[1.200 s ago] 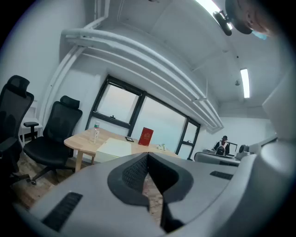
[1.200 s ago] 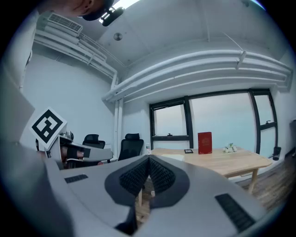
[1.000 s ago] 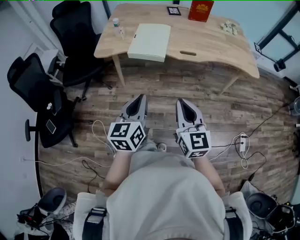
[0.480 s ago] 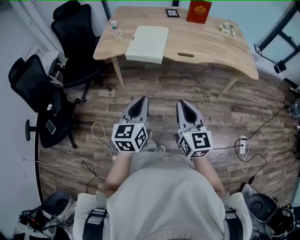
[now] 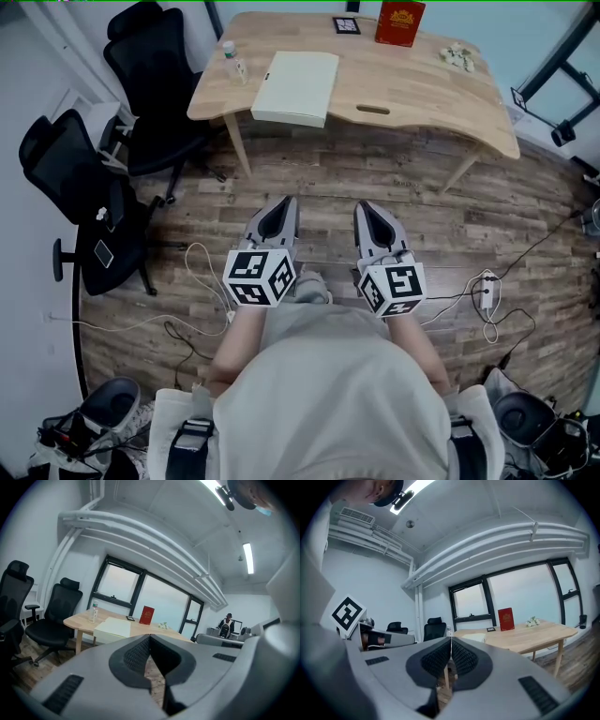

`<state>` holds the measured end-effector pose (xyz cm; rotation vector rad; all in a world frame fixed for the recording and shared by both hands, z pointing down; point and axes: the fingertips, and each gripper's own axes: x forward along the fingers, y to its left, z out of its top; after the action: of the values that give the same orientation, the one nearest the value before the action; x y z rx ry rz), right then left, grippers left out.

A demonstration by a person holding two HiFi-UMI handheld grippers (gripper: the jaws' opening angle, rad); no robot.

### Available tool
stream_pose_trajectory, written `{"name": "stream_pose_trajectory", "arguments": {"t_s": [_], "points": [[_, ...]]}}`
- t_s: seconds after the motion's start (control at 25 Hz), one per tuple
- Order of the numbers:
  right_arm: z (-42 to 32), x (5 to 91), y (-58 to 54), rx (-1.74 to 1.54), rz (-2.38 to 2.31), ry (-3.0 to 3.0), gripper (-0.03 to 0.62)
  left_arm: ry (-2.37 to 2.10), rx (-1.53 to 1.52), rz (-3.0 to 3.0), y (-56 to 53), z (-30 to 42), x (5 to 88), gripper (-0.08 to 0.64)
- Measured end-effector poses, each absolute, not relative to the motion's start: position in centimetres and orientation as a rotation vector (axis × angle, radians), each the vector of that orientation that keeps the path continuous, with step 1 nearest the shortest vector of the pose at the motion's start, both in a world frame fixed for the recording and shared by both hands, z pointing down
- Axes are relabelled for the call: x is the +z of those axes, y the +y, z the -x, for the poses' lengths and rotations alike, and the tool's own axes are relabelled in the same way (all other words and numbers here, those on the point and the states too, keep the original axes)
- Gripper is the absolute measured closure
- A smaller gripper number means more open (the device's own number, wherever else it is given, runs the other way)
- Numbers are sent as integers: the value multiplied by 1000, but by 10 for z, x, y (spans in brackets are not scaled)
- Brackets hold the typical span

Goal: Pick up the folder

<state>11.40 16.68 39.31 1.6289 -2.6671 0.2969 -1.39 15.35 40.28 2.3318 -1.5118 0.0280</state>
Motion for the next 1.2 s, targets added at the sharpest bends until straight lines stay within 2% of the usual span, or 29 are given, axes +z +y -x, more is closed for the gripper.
{"name": "stream_pose_trajectory", "arguments": {"t_s": [0.6, 1.2], "points": [[-112, 404, 131, 328, -1597, -2651, 572, -1522, -18, -2243, 117, 28, 417, 540], [-113, 399, 34, 309, -1601, -2645, 572, -1505, -16, -2232, 21, 32, 423, 540]]}}
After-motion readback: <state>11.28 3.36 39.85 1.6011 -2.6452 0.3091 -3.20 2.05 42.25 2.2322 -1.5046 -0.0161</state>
